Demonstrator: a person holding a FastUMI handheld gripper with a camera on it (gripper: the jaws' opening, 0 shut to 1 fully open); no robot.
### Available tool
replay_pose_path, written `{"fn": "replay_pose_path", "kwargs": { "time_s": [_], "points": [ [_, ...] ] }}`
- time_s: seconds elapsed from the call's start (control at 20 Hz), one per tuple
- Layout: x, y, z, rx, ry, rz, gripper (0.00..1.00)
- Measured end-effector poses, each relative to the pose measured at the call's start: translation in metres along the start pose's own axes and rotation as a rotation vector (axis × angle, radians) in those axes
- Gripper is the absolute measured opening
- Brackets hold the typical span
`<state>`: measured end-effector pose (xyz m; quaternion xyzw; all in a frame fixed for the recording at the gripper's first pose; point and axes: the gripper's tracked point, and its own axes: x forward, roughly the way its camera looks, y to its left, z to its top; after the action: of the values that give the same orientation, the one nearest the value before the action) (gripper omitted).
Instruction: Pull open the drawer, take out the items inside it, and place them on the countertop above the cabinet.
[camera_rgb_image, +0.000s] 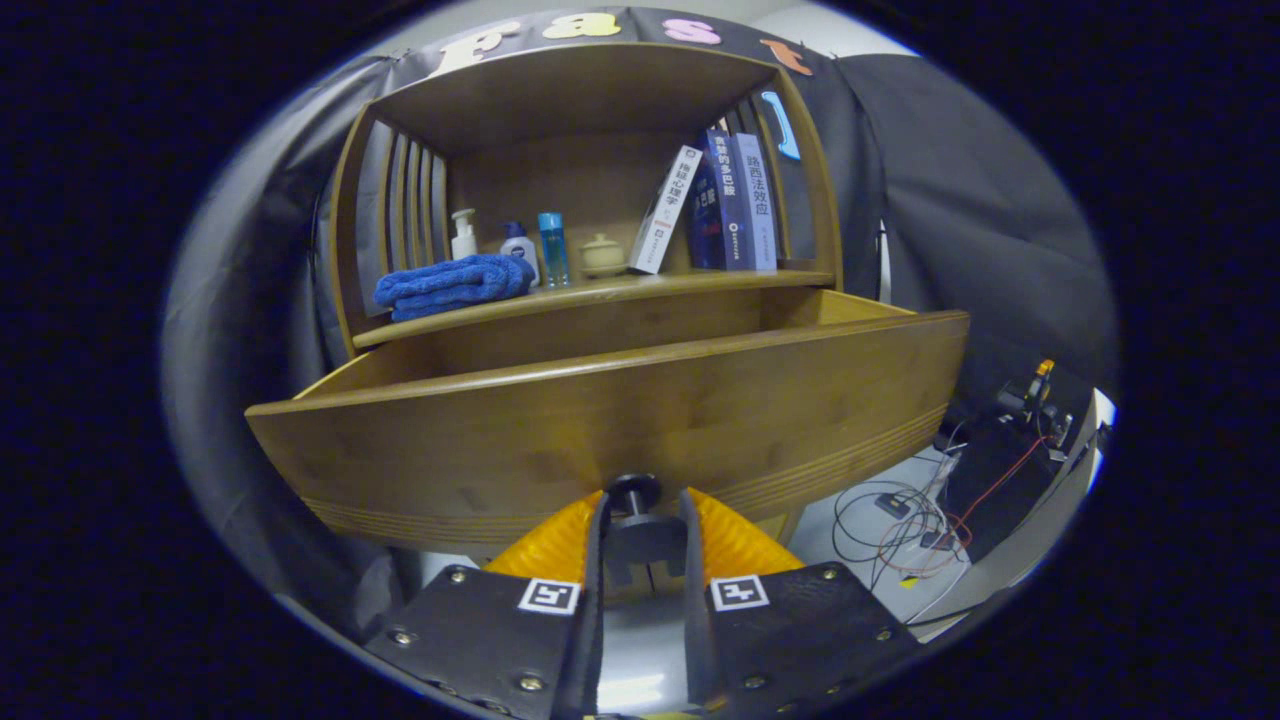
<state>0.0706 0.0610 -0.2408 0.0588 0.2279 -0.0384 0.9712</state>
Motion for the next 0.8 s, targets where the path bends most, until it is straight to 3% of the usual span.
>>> {"fn": "replay_pose_path", "kwargs": {
  "time_s": [0.4, 0.6, 0.8],
  "points": [
    [-0.005, 0.001, -0.002, 0.014, -0.022, 0.045, 0.36],
    [-0.007, 0.006, 0.009, 0.013, -0.066, 0.078, 0.43],
    [-0.025, 0.008, 0.040, 0.015, -0.142, 0.069, 0.59]
  ]
}}
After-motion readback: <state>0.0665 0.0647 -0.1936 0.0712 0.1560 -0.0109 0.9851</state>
